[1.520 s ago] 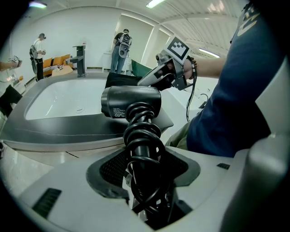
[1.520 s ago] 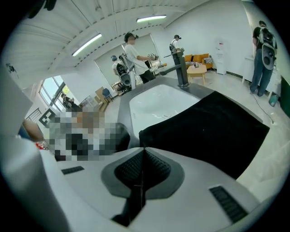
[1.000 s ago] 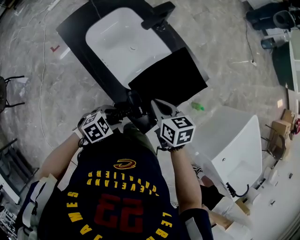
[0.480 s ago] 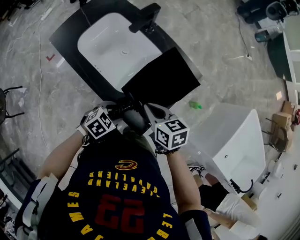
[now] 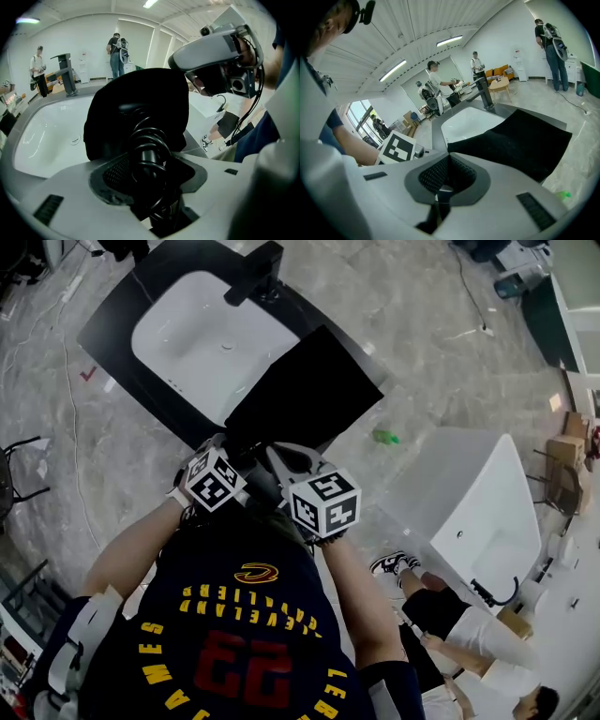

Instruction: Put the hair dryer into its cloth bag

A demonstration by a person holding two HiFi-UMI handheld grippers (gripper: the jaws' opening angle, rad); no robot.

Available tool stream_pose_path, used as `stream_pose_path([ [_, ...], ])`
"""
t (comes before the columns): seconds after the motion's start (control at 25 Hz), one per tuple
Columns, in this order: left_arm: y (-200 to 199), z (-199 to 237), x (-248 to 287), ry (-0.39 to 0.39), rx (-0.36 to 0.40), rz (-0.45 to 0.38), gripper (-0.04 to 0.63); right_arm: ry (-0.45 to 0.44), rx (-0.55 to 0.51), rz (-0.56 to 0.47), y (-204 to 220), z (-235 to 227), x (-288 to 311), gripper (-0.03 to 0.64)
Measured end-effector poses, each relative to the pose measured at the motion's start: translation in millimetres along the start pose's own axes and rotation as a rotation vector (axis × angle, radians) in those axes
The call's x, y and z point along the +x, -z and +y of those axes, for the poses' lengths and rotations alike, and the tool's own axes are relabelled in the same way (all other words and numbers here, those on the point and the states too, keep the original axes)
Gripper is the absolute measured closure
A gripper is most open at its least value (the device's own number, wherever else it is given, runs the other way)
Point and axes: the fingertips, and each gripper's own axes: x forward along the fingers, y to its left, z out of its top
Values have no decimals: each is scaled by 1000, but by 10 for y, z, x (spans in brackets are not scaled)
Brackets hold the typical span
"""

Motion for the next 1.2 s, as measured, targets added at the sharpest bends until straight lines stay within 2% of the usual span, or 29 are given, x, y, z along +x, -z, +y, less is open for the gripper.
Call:
stream_pose_path([
  [0.4,-383,55,308,3,-8,-24,356,-2,47,-50,-63,-49,-40,609],
  [0.64,-577,130,426,0,15,-42,354,14,82,-88,-122,-43,-67,609],
  [0.88,-589,101,506,16,35,-35,354,40,121,-103,-102,-126,-114,609],
  [1.12,-584,70,372,27,84,-94,351,60,176,-128,-93,-212,-156,609],
  [1.2,-486,69,278,21,77,-97,344,64,181,-127,-78,-221,-171,609],
])
